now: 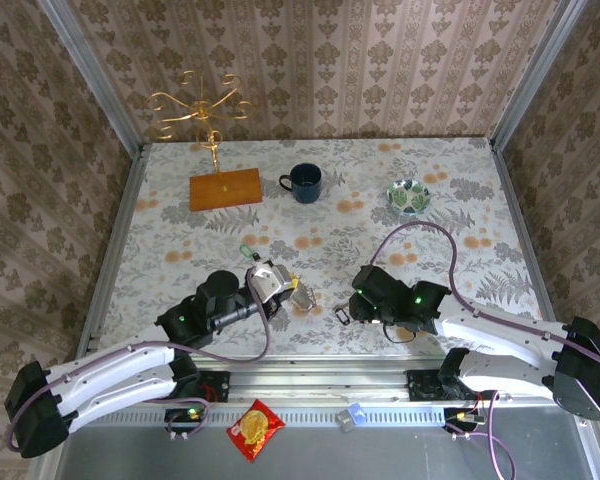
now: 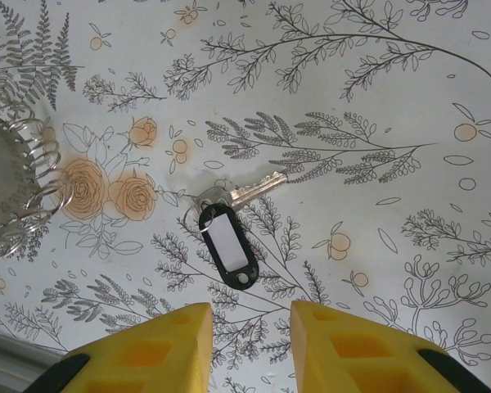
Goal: Put the keys on the keyring
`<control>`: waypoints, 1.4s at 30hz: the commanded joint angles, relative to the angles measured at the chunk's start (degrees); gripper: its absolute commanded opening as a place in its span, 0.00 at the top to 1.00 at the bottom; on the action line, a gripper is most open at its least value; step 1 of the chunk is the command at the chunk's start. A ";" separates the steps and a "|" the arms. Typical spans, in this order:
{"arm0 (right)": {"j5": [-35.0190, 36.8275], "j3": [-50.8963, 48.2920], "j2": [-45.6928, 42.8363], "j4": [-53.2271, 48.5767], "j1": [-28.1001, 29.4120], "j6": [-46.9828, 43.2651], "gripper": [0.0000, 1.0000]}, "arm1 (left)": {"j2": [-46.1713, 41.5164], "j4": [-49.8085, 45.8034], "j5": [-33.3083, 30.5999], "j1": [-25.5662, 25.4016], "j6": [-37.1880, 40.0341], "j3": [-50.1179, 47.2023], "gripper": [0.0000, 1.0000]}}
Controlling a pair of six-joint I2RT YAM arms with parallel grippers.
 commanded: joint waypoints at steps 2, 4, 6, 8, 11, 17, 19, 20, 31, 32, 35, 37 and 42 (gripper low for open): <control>0.32 2.28 1.04 -2.49 0.45 0.95 0.69 | 0.15 -0.54 -6.67 -1.79 -2.44 2.13 1.00; 0.41 2.75 1.60 -3.23 0.55 0.67 0.68 | 0.24 0.09 -7.56 -1.97 -2.47 1.96 1.00; 0.56 3.27 2.46 -3.96 0.89 0.33 0.68 | 0.37 0.90 -7.77 -1.91 -2.47 1.56 1.00; 0.90 3.83 3.45 -4.83 1.36 -0.03 0.68 | 0.72 1.47 -7.44 -1.90 -2.55 1.35 1.00; 1.36 4.77 5.10 -5.61 2.19 -0.43 0.68 | 1.73 1.52 -7.64 -1.90 -3.53 1.60 1.00; 3.10 7.19 9.57 -6.69 4.36 -1.37 0.66 | 3.03 1.39 -7.42 -1.90 -4.06 2.28 1.00; 3.56 8.26 11.44 -7.06 5.01 -1.87 0.66 | 3.00 1.49 -7.33 -1.90 -3.87 2.22 1.00; 3.74 8.65 12.30 -7.27 5.27 -2.07 0.65 | 2.97 1.49 -7.34 -1.90 -3.79 2.21 1.00; 4.14 12.53 21.77 -8.73 6.44 -2.85 0.64 | -2.51 -2.46 -11.57 -1.87 -3.34 0.23 1.00; 4.01 12.77 22.23 -8.51 6.44 -2.75 0.64 | -3.22 -2.82 -11.90 -1.82 -3.41 0.08 1.00; 3.69 13.06 23.39 -7.46 6.44 -2.28 0.63 | -5.16 -4.09 -12.91 -1.77 -3.24 -0.06 1.00; 3.48 13.34 24.14 -6.99 6.44 -2.14 0.62 | -5.89 -4.90 -13.29 -1.72 -3.24 0.01 1.00; 4.51 14.80 26.36 -6.68 6.44 -2.60 0.62 | -6.63 -5.80 -13.63 -1.76 -3.61 -0.24 1.00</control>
